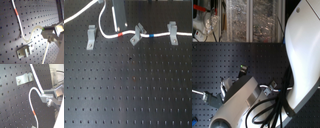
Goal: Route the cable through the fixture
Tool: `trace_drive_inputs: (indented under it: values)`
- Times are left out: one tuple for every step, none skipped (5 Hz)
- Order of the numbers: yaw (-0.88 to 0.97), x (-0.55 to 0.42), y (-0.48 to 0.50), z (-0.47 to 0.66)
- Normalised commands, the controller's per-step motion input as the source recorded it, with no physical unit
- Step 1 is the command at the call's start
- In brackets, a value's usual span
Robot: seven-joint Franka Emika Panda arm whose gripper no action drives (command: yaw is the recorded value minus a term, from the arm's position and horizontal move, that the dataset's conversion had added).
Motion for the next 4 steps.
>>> trace_drive_inputs:
  values:
    - [0.25, -0.093, -0.050, 0.41]
    - [0.33, -0.276, -0.176, 0.36]
    - [0.37, -0.364, -0.141, 0.14]
    - [0.31, -0.220, 0.113, -0.24]
